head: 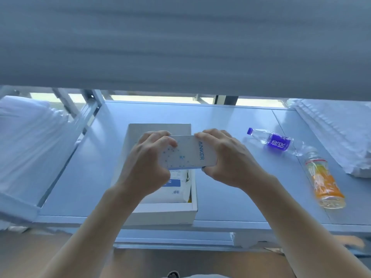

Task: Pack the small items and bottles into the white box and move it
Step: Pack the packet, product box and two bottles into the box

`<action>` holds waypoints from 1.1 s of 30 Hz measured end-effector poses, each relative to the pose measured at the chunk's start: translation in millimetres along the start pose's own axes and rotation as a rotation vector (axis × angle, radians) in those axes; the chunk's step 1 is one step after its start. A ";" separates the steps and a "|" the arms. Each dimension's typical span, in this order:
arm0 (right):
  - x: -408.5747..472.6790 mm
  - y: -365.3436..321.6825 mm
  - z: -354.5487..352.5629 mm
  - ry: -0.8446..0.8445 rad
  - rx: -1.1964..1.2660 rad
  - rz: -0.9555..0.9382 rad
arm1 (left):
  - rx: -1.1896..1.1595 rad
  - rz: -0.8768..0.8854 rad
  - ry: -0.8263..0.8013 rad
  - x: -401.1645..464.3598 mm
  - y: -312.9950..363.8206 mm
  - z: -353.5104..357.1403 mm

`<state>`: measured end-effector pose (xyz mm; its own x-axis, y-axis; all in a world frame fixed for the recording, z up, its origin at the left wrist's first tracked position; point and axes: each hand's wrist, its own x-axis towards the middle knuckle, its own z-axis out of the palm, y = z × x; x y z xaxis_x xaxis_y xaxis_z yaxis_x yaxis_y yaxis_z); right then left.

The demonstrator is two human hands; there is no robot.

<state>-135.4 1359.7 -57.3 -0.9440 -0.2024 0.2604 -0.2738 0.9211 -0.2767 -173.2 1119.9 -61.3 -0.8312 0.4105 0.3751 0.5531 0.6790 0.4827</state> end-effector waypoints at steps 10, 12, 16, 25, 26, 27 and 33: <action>43.2 -36.5 34.1 -0.061 -0.010 -0.054 | 0.038 -0.034 -0.009 -9.0 -58.8 -25.2; 51.5 -39.6 41.7 -0.079 -0.022 -0.060 | 0.054 -0.045 -0.040 -6.7 -69.7 -23.3; 66.6 -41.3 55.8 -0.106 -0.033 -0.062 | 0.061 -0.060 -0.071 -1.6 -91.3 -16.0; 90.9 -23.4 79.4 -0.201 -0.129 0.009 | 0.136 -0.005 -0.156 31.9 -117.8 14.0; 92.4 -21.3 82.6 -0.216 -0.136 0.017 | 0.148 -0.006 -0.167 37.0 -119.3 16.6; 93.6 -19.8 86.1 -0.233 -0.142 0.022 | 0.158 -0.013 -0.184 41.8 -120.7 19.0; 105.6 -11.9 97.4 -0.303 -0.167 0.015 | 0.258 0.009 -0.266 52.0 -133.4 30.9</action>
<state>-249.7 1294.9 -116.6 -0.9662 -0.2553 -0.0357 -0.2497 0.9613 -0.1168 -292.0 1069.5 -130.7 -0.8309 0.5378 0.1428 0.5559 0.7920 0.2525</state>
